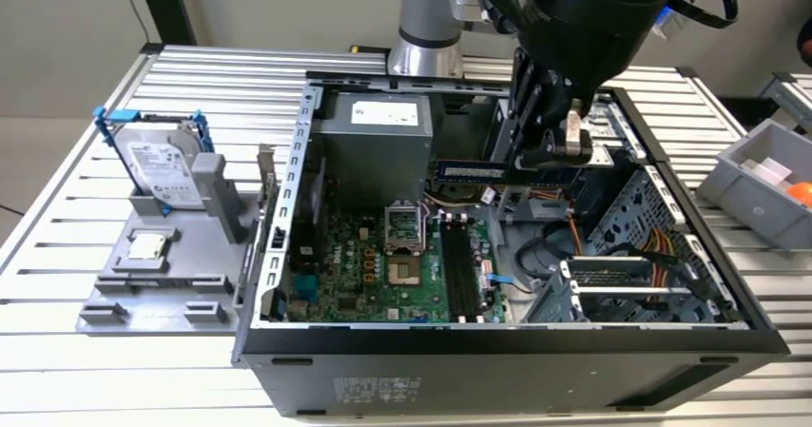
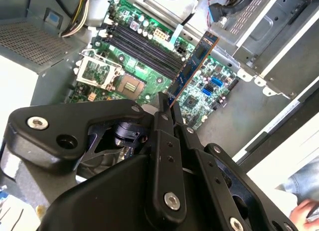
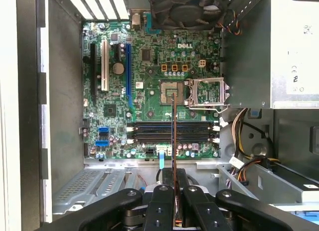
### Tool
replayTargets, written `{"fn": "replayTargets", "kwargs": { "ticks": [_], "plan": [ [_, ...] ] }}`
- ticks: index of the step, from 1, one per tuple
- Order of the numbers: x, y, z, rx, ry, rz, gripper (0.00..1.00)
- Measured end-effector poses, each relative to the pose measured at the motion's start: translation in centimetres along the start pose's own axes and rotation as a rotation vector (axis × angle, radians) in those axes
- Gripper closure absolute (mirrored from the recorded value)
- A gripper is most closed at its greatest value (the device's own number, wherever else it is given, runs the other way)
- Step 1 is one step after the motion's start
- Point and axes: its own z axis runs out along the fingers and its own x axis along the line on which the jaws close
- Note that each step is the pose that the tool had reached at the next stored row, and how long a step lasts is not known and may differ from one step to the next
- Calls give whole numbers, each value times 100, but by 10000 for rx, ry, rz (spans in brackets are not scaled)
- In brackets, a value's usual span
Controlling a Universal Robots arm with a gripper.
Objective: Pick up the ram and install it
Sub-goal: 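Insert the ram into the slot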
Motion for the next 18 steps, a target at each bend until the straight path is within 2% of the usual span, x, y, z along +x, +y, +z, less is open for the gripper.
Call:
{"fn": "replayTargets", "kwargs": {
  "ticks": [6, 18],
  "plan": [
    [0, 0, 0, 11, -14, 420, 100],
    [0, 0, 0, 14, -18, 525, 100]
  ]
}}
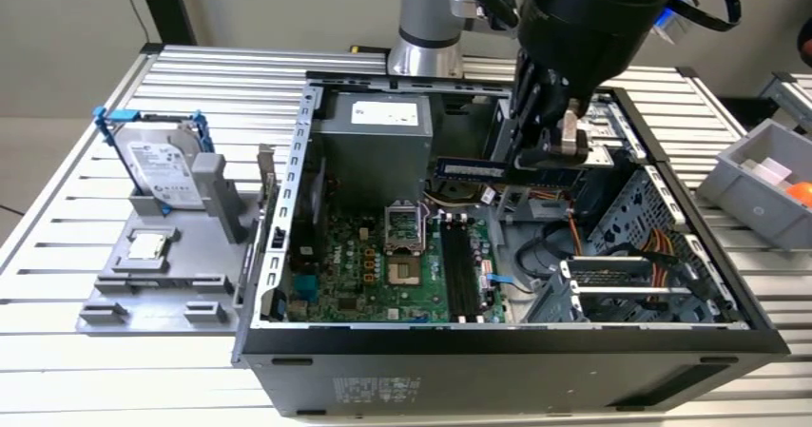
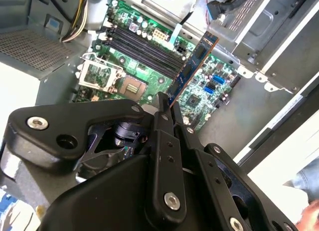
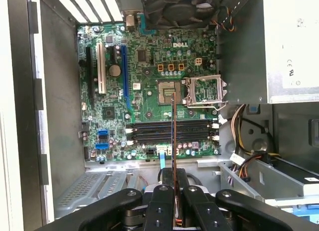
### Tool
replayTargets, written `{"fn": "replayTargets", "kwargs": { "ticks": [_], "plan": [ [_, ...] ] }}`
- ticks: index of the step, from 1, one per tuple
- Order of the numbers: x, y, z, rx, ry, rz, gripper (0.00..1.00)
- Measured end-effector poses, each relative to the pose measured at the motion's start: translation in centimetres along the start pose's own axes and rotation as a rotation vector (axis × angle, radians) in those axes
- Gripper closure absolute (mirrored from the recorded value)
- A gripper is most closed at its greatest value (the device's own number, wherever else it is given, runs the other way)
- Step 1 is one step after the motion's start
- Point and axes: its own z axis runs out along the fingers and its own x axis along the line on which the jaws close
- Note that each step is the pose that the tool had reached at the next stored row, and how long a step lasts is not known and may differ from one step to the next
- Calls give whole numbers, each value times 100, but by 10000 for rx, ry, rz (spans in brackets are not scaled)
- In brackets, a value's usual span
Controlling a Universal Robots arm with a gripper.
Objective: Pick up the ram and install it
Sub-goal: 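Insert the ram into the slot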
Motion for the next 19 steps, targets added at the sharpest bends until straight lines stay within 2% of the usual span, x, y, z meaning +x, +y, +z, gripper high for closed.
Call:
{"fn": "replayTargets", "kwargs": {
  "ticks": [12, 19],
  "plan": [
    [0, 0, 0, 30, -36, 1116, 100],
    [0, 0, 0, 42, -51, 1576, 100]
  ]
}}
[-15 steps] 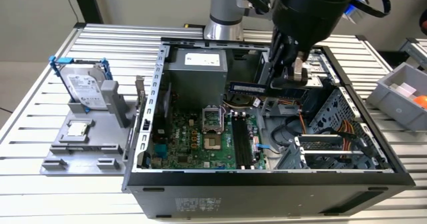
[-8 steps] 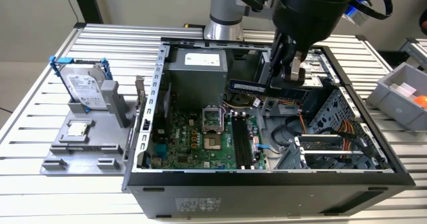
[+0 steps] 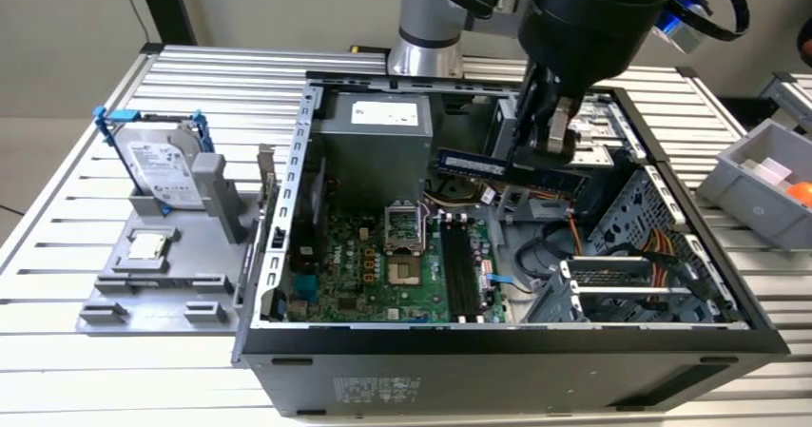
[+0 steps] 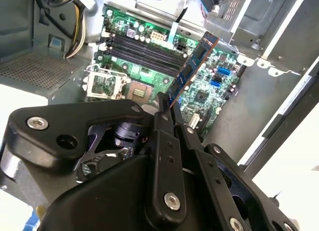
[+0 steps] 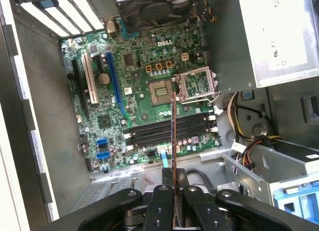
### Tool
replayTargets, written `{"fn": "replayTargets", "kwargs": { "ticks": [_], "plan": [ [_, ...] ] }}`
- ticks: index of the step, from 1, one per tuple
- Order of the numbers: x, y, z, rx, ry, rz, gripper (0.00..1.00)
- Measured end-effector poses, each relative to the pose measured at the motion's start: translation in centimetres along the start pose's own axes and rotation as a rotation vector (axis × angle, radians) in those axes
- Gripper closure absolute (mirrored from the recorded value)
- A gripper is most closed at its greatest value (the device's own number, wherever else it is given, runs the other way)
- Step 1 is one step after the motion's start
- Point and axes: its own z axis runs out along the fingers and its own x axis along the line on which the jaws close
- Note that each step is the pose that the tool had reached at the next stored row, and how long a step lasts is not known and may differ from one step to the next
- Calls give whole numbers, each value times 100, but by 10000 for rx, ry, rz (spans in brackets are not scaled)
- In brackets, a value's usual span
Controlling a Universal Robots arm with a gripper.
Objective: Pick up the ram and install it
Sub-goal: 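Insert the ram into the slot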
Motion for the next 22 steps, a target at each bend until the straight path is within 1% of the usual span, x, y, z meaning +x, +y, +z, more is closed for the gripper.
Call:
{"fn": "replayTargets", "kwargs": {
  "ticks": [22],
  "plan": [
    [0, 0, 0, 30, -37, 1117, 100]
  ]
}}
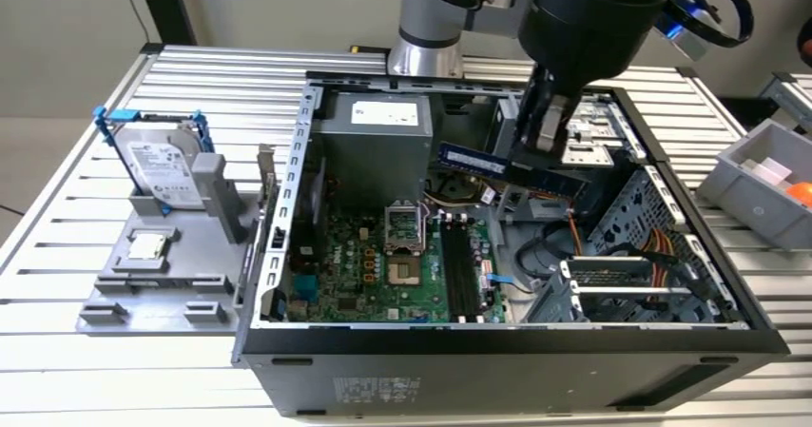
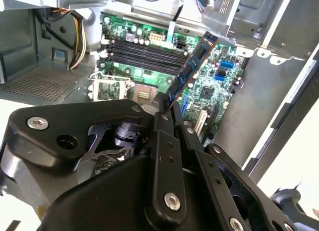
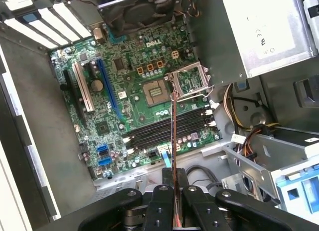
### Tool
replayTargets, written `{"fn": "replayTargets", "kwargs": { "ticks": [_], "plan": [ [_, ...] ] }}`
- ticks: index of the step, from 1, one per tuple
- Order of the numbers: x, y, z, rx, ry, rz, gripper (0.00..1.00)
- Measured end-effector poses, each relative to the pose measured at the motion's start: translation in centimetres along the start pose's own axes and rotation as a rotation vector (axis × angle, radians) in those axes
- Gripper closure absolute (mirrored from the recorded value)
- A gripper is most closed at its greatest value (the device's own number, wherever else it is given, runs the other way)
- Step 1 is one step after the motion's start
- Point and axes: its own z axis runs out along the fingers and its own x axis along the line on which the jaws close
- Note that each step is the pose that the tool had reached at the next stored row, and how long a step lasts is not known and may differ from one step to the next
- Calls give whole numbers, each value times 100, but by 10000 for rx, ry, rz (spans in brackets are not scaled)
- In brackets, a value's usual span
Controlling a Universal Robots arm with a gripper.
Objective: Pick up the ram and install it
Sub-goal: 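Insert the ram into the slot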
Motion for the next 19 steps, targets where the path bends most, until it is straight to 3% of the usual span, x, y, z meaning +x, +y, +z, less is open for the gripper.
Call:
{"fn": "replayTargets", "kwargs": {
  "ticks": [11, 19],
  "plan": [
    [0, 0, 0, 20, -25, 739, 100],
    [0, 0, 0, 40, -48, 1483, 100]
  ]
}}
